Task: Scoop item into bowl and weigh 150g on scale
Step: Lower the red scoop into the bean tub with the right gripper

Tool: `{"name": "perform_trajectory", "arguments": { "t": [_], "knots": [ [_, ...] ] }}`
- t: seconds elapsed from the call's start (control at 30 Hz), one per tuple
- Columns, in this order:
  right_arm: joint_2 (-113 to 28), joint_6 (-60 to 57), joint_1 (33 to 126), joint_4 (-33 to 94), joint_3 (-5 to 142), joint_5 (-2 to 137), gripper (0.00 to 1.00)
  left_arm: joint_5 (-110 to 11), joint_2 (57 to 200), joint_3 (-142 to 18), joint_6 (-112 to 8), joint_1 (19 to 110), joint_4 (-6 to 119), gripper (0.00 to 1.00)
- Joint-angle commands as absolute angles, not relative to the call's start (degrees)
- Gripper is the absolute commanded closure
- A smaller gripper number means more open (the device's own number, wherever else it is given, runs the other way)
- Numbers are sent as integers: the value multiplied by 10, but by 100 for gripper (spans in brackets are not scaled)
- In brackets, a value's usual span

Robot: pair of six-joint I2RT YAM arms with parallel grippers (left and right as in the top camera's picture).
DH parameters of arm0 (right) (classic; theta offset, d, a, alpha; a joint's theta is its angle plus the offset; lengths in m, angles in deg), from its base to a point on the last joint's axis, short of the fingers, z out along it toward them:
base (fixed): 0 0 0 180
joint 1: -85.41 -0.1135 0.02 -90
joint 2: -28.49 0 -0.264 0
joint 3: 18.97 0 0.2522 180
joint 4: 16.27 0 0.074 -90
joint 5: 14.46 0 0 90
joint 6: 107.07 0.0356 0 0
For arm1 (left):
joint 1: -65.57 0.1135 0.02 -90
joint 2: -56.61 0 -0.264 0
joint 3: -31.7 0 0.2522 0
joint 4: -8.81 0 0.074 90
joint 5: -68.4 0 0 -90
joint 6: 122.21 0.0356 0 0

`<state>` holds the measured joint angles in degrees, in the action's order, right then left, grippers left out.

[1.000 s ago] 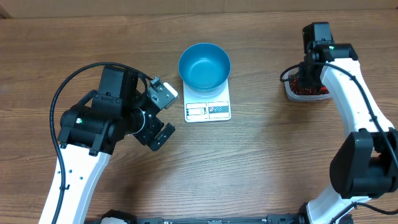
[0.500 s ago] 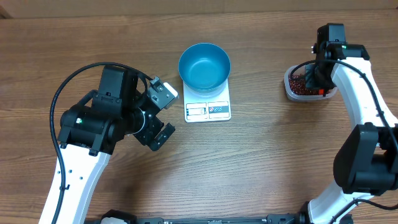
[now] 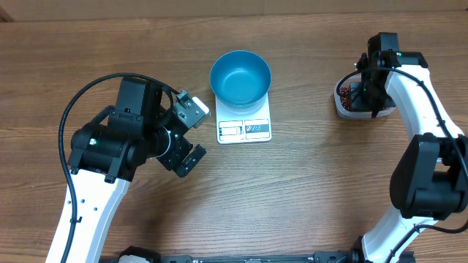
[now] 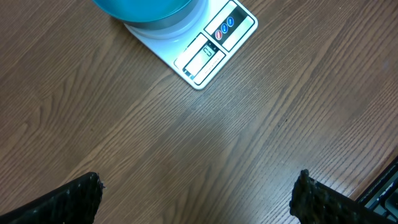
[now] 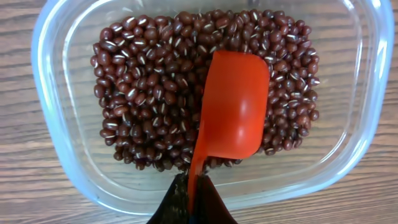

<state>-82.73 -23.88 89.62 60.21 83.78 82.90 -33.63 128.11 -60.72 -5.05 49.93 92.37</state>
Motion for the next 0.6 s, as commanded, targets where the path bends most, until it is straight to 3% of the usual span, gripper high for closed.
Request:
{"name": "perform_trajectory", "arguments": {
  "t": [0.0,0.57],
  "knots": [
    [-834,-225,897,607,847,773,96,-347,1283,-604,-56,502,922,0],
    [-834,-181,925,622,847,704,96,-347,1283,-604,-56,502,922,0]
  ]
}}
